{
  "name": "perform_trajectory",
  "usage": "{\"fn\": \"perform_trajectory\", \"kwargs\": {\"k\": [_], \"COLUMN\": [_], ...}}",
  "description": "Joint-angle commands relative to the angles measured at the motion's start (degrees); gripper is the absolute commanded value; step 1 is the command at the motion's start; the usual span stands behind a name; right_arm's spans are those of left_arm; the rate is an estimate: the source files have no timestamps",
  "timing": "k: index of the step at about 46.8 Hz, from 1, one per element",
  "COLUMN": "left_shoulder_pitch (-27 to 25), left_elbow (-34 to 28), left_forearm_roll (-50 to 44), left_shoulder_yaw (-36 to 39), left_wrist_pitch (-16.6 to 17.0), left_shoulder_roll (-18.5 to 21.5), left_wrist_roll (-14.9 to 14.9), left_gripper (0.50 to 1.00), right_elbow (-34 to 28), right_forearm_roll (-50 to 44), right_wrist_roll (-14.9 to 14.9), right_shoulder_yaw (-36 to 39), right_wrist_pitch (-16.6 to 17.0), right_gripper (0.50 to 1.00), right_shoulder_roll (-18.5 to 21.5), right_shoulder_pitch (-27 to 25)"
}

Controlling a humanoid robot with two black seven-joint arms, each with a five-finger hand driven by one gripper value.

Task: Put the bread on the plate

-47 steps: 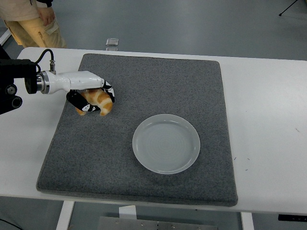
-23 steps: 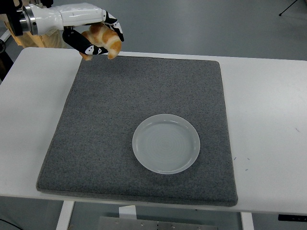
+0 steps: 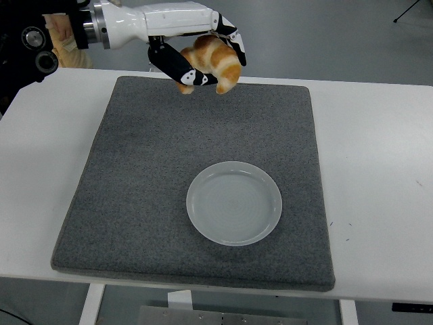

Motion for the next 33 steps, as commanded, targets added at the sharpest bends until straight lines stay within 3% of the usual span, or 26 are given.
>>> {"fn": "perform_trajectory", "kwargs": {"k": [1, 22, 33], "left_shoulder_pitch": [0.2, 2.4, 2.0], "left_elbow": [0.1, 1.6, 3.2], "left_forearm_roll": [0.0, 1.1, 3.1], "left_shoulder_yaw": [0.1, 2.1, 9.9], "left_wrist_pitch": [-0.6, -5.7, -5.9], "left_shoulder_roll": [-2.5, -11.8, -14.1], "left_wrist_roll": [0.0, 0.1, 0.4], "left_gripper": [0.500, 0.500, 0.500], "right_elbow": [0.1, 0.0, 0.0], "right_forearm_roll": [0.0, 0.0, 0.0], "right_wrist_roll": [0.0, 0.0, 0.0], "right_shoulder_yaw": [0.0, 0.0, 0.0], "right_wrist_pitch": [0.0, 0.0, 0.0], "right_gripper": [0.952, 0.952, 0.952], "right_shoulder_roll": [0.0, 0.0, 0.0], "right_shoulder_pitch": [0.0, 0.1, 0.1]}}
